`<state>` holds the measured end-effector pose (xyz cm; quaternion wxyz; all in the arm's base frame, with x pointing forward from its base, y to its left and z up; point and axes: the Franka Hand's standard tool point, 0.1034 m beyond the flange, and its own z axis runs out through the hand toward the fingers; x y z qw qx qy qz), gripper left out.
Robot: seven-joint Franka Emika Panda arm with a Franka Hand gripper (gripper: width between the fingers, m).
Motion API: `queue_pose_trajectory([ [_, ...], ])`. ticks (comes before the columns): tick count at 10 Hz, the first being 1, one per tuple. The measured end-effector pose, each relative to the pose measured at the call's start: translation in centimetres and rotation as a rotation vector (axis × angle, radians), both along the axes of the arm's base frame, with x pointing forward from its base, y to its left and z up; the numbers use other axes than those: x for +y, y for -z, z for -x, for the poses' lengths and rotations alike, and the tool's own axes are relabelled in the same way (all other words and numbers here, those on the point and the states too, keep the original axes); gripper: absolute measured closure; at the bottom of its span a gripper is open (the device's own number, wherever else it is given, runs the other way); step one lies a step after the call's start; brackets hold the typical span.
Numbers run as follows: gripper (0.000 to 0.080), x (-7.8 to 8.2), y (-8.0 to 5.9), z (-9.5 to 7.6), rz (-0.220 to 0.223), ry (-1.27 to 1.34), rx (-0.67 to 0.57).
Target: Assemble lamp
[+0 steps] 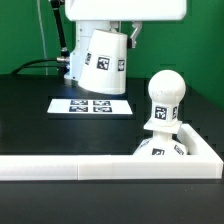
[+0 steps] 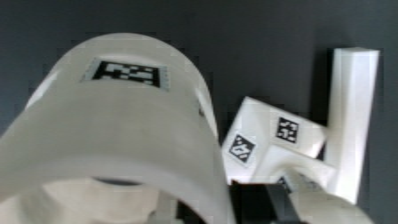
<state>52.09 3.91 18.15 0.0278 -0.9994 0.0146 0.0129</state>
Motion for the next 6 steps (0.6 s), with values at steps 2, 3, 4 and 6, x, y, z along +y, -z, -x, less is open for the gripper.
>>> queue_pose_trajectory([
  [2, 0.0755, 1.7, -1.8, -1.3, -0.011, -0.009, 0.002],
  [3, 0.0755, 2.6, -2.8, -1.7, -0.013, -0.004, 0.014],
  [4, 0.0755, 3.6, -4.0, -2.4, -0.016, -0.013, 0.013],
  [6, 0.0755, 5.0, -5.4, -3.4, -0.020, -0.016, 0.003],
])
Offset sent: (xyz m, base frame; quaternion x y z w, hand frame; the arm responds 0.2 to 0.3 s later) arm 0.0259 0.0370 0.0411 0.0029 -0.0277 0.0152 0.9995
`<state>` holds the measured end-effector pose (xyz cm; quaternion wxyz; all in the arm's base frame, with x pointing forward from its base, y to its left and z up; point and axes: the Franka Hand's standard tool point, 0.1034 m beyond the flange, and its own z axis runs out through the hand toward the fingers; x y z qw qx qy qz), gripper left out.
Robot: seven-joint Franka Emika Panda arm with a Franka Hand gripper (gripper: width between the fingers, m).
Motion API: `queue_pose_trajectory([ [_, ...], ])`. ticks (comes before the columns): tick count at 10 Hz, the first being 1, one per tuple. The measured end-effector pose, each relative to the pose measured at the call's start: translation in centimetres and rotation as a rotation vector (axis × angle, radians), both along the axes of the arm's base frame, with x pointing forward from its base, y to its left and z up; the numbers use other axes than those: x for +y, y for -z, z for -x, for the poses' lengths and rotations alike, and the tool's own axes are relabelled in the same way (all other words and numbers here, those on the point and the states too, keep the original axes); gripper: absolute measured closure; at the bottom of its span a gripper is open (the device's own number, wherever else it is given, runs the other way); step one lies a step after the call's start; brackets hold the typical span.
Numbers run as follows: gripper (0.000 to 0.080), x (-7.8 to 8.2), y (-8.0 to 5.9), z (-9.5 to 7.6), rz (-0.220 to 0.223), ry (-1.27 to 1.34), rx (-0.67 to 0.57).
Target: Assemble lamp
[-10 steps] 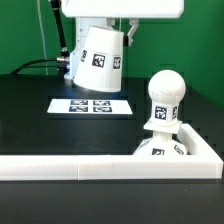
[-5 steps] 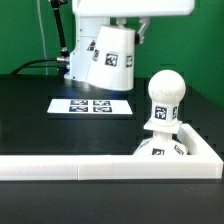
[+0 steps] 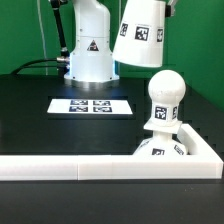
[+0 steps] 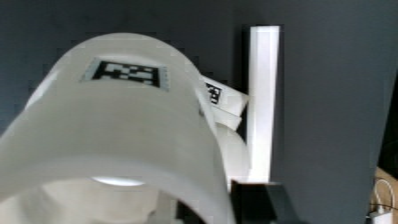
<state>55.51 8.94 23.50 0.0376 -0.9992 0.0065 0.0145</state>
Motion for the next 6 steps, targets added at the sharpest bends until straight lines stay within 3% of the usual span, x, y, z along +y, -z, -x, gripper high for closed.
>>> queue_pose_trajectory([
  [2, 0.0755, 2.0, -0.4, -1.6, -0.002, -0.014, -0.011],
  [4, 0.0755, 3.3, 0.8, -3.3, -0.005, -0.028, -0.007],
  [6, 0.0755, 3.4, 2.4, -4.4, 0.000, -0.051, -0.003],
])
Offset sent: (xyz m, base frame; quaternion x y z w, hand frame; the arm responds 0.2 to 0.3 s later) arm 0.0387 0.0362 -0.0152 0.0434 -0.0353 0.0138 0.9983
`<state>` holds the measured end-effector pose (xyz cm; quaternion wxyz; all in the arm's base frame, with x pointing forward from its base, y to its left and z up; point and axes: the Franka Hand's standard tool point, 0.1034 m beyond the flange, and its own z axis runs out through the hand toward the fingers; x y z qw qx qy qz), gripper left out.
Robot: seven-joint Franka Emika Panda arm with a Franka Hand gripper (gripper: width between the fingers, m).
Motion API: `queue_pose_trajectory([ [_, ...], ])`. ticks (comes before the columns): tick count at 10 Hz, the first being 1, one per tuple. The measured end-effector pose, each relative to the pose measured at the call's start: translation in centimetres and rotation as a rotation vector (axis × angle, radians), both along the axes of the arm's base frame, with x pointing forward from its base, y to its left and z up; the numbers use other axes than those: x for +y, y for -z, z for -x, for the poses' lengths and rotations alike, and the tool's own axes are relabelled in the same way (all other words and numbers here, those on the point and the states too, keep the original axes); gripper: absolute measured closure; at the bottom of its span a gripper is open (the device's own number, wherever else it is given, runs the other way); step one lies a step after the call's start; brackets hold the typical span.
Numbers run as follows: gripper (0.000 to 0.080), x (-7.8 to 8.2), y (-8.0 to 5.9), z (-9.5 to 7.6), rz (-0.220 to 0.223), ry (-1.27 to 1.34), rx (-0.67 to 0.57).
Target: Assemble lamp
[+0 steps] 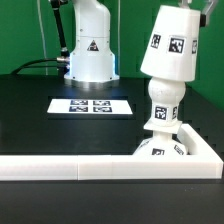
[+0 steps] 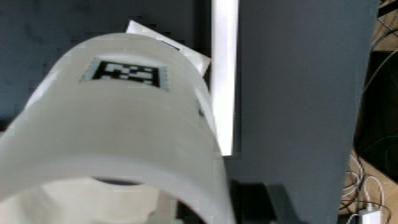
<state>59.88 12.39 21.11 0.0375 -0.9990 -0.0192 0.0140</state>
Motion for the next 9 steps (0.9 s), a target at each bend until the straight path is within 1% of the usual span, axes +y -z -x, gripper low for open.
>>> queue_pose_trajectory([
  [1, 0.0755, -0.3, 0.3, 0.1, 0.003, -0.001, 0.004],
  [4, 0.0755, -0.3, 0.4, 0.2, 0.003, 0.000, 0.006],
  [5, 0.0755, -0.5, 0.7, 0.2, 0.002, -0.019, -0.005],
  [6, 0.0755, -0.9, 1.9, 0.5, 0.003, -0.047, -0.024],
  [7, 0.0755, -1.1, 2.7, 0.7, 0.006, -0.059, -0.014],
  [9, 0.0755, -1.6, 3.9, 0.5, 0.007, -0.085, -0.010],
])
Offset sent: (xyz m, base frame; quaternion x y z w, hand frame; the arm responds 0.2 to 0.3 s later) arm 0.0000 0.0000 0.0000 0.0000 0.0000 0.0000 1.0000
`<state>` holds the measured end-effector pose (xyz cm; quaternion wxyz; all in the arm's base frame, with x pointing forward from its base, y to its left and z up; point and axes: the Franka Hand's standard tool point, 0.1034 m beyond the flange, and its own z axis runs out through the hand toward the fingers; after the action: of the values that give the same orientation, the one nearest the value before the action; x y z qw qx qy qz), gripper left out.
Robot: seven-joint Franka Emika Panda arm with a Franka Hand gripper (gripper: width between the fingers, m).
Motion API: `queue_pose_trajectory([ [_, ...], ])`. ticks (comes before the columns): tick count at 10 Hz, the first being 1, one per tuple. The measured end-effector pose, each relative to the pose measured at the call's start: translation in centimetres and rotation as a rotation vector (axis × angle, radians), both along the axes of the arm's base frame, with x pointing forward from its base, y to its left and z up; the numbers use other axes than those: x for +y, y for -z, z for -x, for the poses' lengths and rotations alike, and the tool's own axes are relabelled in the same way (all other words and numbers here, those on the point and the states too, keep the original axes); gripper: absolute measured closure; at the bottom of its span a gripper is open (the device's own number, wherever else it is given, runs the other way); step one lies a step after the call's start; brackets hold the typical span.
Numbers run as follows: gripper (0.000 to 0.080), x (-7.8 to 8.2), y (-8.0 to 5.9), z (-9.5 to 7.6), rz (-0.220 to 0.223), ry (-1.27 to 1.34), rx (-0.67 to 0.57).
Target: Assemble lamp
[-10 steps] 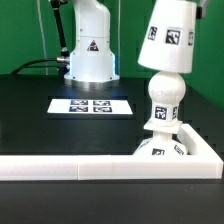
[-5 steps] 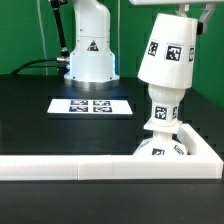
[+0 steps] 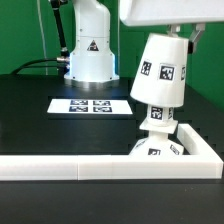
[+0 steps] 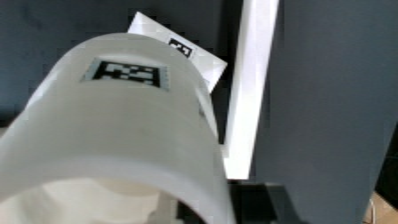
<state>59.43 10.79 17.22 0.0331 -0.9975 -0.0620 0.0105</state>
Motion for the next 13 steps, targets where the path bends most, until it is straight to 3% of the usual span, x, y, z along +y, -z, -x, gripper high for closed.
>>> queue_pose_trajectory([
  [5, 0.0755, -0.2, 2.4, 0.2, 0.006, 0.005, -0.013],
  [8, 0.0755, -0.2, 2.6, -0.1, 0.006, 0.005, -0.027],
  [9, 0.0642, -0.2, 2.6, -0.1, 0.006, 0.005, -0.028],
  [10, 0.0642, -0.2, 2.5, -0.2, 0.007, 0.004, -0.029],
  [11, 0.0507, -0.2, 2.3, -0.3, 0.008, 0.008, -0.032],
  [12, 0.0306, -0.2, 2.0, -0.5, 0.007, 0.010, -0.037],
  [13, 0.0174, -0.3, 1.7, -0.6, 0.008, 0.010, -0.039],
])
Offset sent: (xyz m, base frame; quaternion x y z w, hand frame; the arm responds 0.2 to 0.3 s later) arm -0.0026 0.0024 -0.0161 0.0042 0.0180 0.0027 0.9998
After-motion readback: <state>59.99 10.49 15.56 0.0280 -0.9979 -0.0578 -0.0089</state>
